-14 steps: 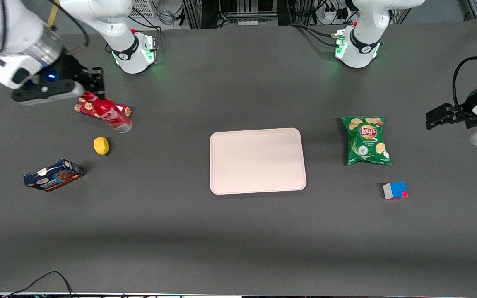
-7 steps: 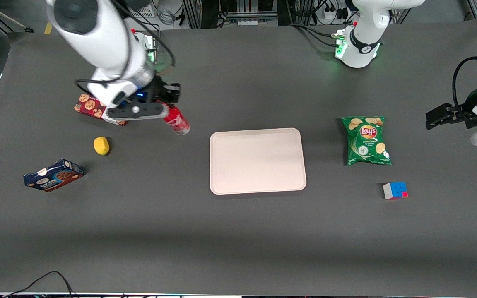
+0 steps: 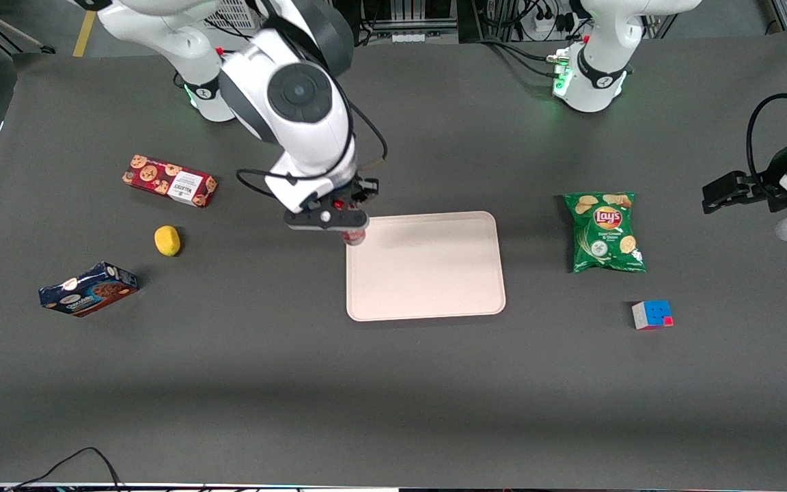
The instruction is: Place coke bottle on tray
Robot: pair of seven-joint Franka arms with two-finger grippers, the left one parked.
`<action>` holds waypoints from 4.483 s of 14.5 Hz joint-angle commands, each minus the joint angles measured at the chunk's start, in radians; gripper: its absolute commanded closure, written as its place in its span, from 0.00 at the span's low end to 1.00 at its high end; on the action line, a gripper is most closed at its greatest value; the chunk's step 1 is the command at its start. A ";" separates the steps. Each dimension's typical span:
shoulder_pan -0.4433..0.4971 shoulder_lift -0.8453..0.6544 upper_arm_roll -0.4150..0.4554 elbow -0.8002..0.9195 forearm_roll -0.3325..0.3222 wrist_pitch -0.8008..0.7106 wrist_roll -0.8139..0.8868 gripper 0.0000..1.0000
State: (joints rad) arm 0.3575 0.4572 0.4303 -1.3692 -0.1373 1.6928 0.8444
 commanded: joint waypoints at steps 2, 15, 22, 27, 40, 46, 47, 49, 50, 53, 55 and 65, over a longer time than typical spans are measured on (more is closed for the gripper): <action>0.005 0.061 -0.002 -0.040 -0.031 0.173 0.028 1.00; -0.008 0.113 -0.019 -0.151 -0.053 0.309 0.048 0.87; -0.008 0.143 -0.021 -0.149 -0.074 0.326 0.079 0.76; -0.008 0.156 -0.021 -0.148 -0.085 0.335 0.081 0.33; -0.161 -0.110 -0.004 -0.114 -0.020 0.331 -0.057 0.00; -0.308 -0.304 -0.158 -0.140 0.169 0.109 -0.403 0.00; -0.308 -0.327 -0.204 -0.142 0.171 0.069 -0.495 0.00; -0.316 -0.360 -0.264 -0.143 0.171 -0.004 -0.521 0.00; -0.321 -0.368 -0.292 -0.143 0.171 -0.031 -0.536 0.00; -0.324 -0.420 -0.366 -0.184 0.171 -0.074 -0.608 0.00; -0.328 -0.474 -0.390 -0.264 0.171 -0.065 -0.649 0.00; -0.351 -0.601 -0.432 -0.469 0.174 0.013 -0.769 0.00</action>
State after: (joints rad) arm 0.0115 -0.1157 0.0147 -1.8058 0.0075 1.6851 0.1313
